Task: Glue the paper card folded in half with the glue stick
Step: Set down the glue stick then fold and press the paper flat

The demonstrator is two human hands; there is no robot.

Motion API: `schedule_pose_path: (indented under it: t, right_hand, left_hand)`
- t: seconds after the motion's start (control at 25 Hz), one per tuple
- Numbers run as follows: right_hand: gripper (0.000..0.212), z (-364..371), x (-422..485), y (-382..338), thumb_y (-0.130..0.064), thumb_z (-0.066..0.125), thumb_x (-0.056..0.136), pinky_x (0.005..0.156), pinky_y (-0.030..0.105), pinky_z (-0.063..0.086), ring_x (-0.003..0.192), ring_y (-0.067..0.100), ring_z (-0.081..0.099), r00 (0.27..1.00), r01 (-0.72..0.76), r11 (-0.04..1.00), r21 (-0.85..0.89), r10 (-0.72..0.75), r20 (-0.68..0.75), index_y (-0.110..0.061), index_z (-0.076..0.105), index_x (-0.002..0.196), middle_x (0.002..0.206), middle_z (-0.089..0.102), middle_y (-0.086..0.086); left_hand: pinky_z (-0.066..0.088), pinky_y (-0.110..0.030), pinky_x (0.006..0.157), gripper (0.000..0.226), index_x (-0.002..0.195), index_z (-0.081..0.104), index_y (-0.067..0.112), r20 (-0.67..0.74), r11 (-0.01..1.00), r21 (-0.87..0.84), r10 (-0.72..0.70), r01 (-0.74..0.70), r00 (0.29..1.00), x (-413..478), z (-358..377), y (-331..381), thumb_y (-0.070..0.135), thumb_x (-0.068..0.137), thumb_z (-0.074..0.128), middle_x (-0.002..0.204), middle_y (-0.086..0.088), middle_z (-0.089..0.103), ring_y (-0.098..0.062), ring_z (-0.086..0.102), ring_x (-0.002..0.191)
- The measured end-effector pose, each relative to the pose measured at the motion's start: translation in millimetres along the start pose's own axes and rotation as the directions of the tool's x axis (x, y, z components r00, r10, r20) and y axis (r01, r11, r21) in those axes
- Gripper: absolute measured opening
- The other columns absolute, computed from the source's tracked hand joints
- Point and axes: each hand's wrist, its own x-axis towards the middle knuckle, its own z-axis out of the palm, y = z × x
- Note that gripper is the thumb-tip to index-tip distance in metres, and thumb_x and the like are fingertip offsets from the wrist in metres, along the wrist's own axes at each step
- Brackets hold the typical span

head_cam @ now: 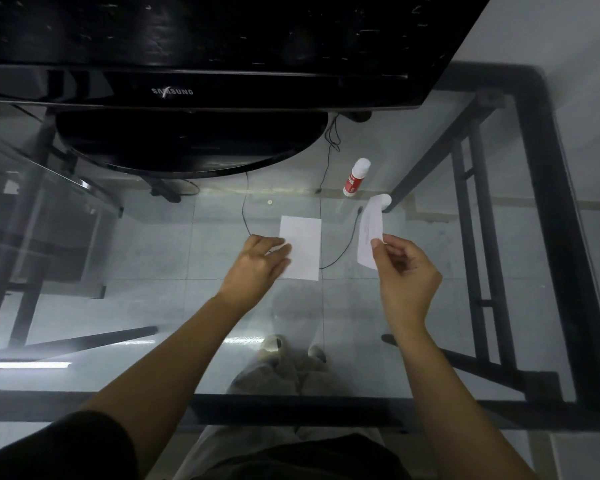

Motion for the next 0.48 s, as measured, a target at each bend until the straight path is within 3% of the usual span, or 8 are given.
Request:
schedule_pose_path:
  t: [0.2,0.28,0.32,0.4,0.44,0.48]
  right_hand:
    - [0.018,-5,-8,-2,-0.021,0.069,0.08,0.069,0.011,0.052,0.078,0.0,0.065,0.981,0.194,0.978,-0.075,-0.194,0.006,-0.02,0.069,0.098,0.084,0.067,-0.012]
    - [0.015,-5,-12,0,-0.017,0.069,0.081,0.067,0.013,0.052,0.07,0.006,0.065,0.934,0.357,0.918,-0.176,-0.35,0.07,-0.01,0.072,0.094,0.079,0.069,-0.002]
    - [0.014,-4,-15,1,-0.016,0.069,0.081,0.065,0.013,0.052,0.067,0.008,0.064,0.895,0.445,0.864,-0.234,-0.428,0.121,-0.007,0.072,0.091,0.076,0.07,0.002]
    - [0.013,1,-21,2,-0.014,0.07,0.08,0.061,0.018,0.053,0.065,0.017,0.067,0.817,0.576,0.754,-0.316,-0.529,0.228,-0.004,0.073,0.088,0.074,0.072,0.008]
    - [0.014,5,-24,3,-0.013,0.07,0.08,0.061,0.021,0.055,0.067,0.021,0.068,0.791,0.612,0.713,-0.343,-0.549,0.271,-0.003,0.073,0.089,0.075,0.072,0.01]
    - [0.015,9,-27,3,-0.013,0.072,0.078,0.061,0.025,0.057,0.07,0.023,0.069,0.773,0.634,0.68,-0.368,-0.557,0.303,-0.003,0.073,0.089,0.076,0.072,0.011]
  left_hand:
    - [0.055,-0.045,0.079,0.024,0.101,0.068,-0.005,-0.014,0.999,-0.027,-0.033,0.033,0.999,7,7,21,0.002,0.078,0.07,0.103,-0.024,0.069,-0.044,0.062,0.089]
    - [0.051,-0.041,0.087,0.026,0.111,0.065,-0.001,-0.019,0.976,-0.13,-0.179,0.175,0.984,8,3,27,0.009,0.087,0.063,0.111,-0.021,0.067,-0.035,0.06,0.098]
    - [0.049,-0.036,0.088,0.024,0.109,0.066,0.004,-0.017,0.917,-0.263,-0.315,0.3,0.949,10,-1,30,0.016,0.09,0.059,0.109,-0.018,0.068,-0.028,0.06,0.097]
    - [0.049,-0.03,0.083,0.021,0.093,0.07,0.019,0.132,0.628,-0.588,-0.547,0.509,0.827,17,-15,38,0.035,0.089,0.057,0.092,-0.007,0.07,-0.016,0.063,0.086]
    - [0.052,-0.03,0.082,0.023,0.089,0.07,0.024,0.232,0.469,-0.698,-0.567,0.541,0.79,20,-22,41,0.044,0.085,0.058,0.089,-0.003,0.072,-0.015,0.066,0.084]
    - [0.054,-0.031,0.082,0.028,0.087,0.072,0.025,0.284,0.388,-0.749,-0.545,0.538,0.789,22,-27,44,0.05,0.08,0.06,0.088,-0.002,0.073,-0.016,0.069,0.084]
